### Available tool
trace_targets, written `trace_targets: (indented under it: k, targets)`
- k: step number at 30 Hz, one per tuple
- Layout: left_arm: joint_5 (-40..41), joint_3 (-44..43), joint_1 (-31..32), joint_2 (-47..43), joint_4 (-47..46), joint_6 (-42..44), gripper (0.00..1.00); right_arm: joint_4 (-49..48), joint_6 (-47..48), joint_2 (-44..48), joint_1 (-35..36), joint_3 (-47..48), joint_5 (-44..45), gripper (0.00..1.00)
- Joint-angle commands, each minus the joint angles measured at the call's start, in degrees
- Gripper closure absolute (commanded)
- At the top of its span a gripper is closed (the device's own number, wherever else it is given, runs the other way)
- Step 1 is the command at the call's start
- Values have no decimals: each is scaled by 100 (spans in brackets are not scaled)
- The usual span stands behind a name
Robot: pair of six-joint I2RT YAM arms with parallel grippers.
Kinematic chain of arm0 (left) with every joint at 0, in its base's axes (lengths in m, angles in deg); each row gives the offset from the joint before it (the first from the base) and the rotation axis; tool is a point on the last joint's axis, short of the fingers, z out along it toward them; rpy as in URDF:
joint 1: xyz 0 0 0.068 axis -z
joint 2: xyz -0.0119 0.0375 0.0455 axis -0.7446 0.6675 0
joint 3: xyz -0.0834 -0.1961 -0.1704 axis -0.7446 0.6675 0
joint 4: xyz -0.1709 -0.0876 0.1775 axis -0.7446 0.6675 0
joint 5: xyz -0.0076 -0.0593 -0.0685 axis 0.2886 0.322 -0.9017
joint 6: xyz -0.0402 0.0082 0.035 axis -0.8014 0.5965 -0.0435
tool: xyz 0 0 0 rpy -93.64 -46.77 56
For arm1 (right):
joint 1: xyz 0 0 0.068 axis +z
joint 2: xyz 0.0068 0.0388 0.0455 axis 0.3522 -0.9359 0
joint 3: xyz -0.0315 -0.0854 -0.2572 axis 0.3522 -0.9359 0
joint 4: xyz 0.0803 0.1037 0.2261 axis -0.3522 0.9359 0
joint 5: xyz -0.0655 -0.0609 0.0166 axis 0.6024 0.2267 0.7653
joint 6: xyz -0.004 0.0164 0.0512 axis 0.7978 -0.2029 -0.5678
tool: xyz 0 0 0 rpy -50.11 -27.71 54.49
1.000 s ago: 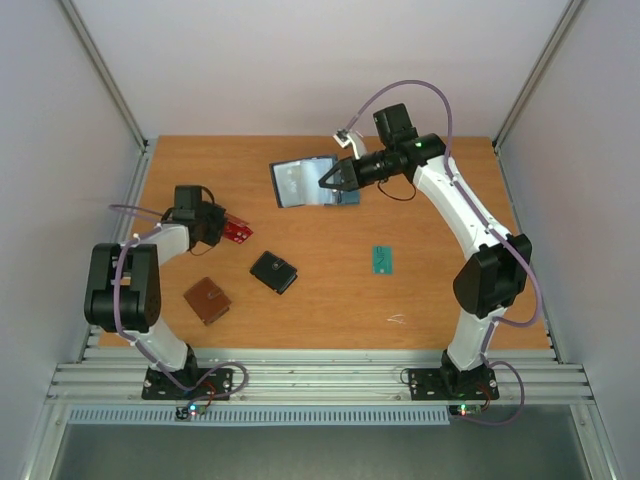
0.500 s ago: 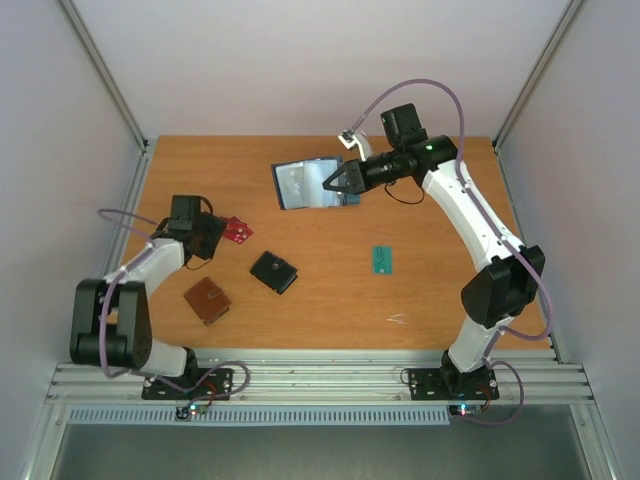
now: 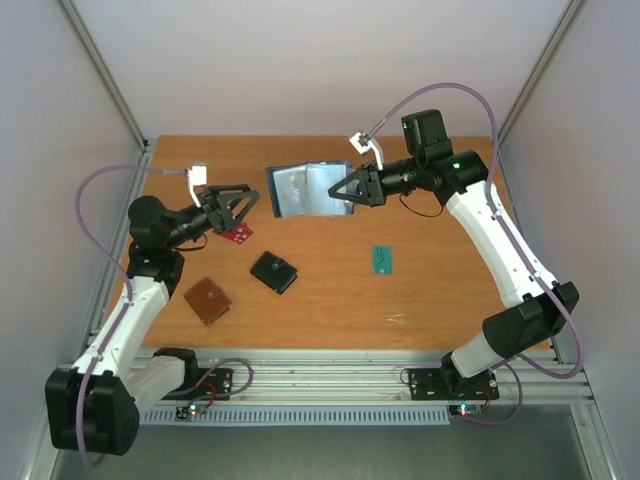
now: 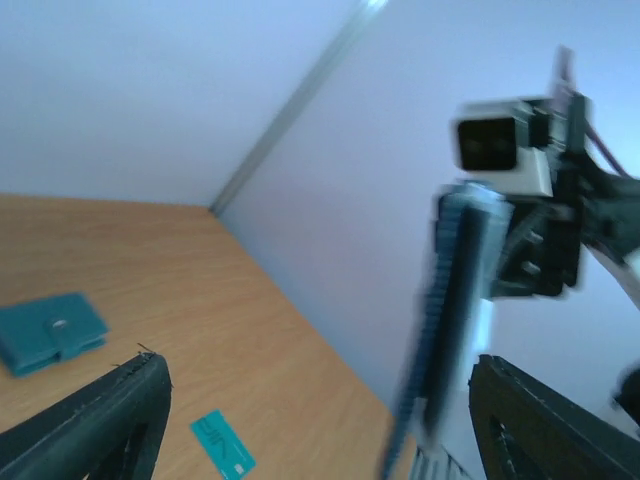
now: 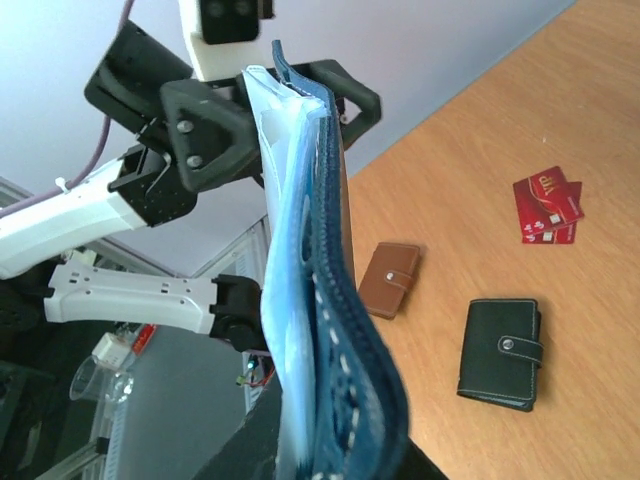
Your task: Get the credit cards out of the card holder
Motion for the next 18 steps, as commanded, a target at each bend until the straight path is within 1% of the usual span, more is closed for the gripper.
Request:
trace_targets:
  k: [1, 4, 6, 7, 10, 11, 15, 18]
  targets:
    - [-1354, -179, 183, -282, -560, 695, 18, -259, 5, 253, 220, -150, -153, 94]
    - [-1358, -171, 276, -373, -490, 763, 19, -252, 6, 322, 343, -215, -124, 94]
    - [-1254, -174, 308, -417, -389, 813, 23, -253, 2, 395, 425, -245, -28, 94]
    - [-1170, -187, 348, -440, -277, 895, 27, -257, 5, 424, 466, -251, -12, 94]
    - [-1017, -178, 419, -474, -174, 1110, 47, -250, 17, 451, 639, -276, 40, 94]
    - [-993, -185, 452, -487, -173, 1149, 52, -226, 41, 444, 690, -278, 93, 94]
    - [-973, -213, 658, -526, -106, 1328, 63, -208, 51, 392, 845, -300, 170, 94]
    - [-872, -222, 779, -541, -89, 1368, 63, -266, 26, 380, 963, -300, 302, 94]
